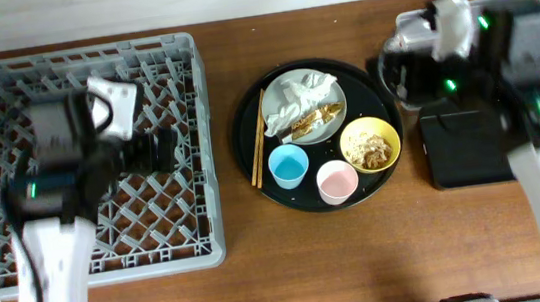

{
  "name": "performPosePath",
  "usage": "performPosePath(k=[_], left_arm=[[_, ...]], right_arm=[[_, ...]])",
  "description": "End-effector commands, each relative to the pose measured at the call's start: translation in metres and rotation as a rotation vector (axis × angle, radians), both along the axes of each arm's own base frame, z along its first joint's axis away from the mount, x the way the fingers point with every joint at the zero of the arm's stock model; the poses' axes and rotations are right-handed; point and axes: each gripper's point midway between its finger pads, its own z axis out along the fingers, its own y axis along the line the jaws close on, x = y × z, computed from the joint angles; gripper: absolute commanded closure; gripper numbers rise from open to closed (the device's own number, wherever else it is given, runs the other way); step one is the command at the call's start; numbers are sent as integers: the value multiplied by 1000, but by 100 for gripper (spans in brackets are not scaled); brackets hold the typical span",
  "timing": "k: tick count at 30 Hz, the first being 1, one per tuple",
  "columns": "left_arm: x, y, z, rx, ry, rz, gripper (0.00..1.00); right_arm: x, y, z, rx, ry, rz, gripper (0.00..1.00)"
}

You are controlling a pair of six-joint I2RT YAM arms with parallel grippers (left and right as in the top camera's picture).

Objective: Sort waste into correct bins and load items into the dishwasher rack
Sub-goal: 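Grasp the tissue and foil wrapper on the white plate with right gripper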

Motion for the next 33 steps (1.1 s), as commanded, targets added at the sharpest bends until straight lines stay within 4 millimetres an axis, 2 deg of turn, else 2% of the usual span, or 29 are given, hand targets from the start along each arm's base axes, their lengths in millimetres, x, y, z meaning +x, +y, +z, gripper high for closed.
performPosePath(k=[1, 3, 4, 5, 6, 8, 10, 12, 15, 20, 25, 26, 28, 29, 31, 32, 33], left_arm=[[25, -1, -28, -4, 123, -8, 1], [36, -1, -54, -5, 185, -8, 1], [37, -1, -62, -4, 207, -8, 1], [38, -1, -73, -4, 238, -7, 1], [39, -1, -77, -4, 248, -7, 1], [43, -1, -79, -4, 242, -7, 1], [45, -1, -78, -4, 235, -7, 1], [45, -1, -78, -4, 235, -7, 1], [45, -1, -78, -4, 236, -7, 1], [45, -1, -78, -4, 236, -7, 1], [44, -1, -79, -4, 238, -7, 1], [44, -1, -79, -4, 238, -7, 1], [44, -1, -79, -4, 241, -7, 1], [44, -1, -79, -4, 241, -7, 1], [44, -1, -79, -4, 241, -7, 1], [44, -1, -79, -4, 241, -7, 1], [44, -1, -79, -4, 240, -7, 1]], right_arm=[[31, 42, -12, 15, 30, 118, 2], [52, 71, -32, 69, 34, 212, 2], [61, 79, -44, 75, 44, 229, 2], [71, 82, -65, 75, 96, 185, 2], [78, 79, -82, 76, 154, 102, 1], [89, 70, -131, 57, 307, -185, 12], [88, 66, -160, 33, 381, -429, 16], [85, 73, -179, 29, 413, -546, 16], [79, 88, -209, 13, 475, -570, 16], [78, 87, -264, -37, 565, -603, 16], [83, 89, -290, -47, 581, -603, 16], [82, 89, -296, -53, 590, -603, 20], [80, 88, -305, -65, 605, -605, 39], [80, 88, -305, -68, 604, -603, 54], [80, 88, -305, -72, 607, -601, 78], [80, 88, -305, -88, 601, -578, 95], [80, 88, -304, -101, 594, -557, 96]])
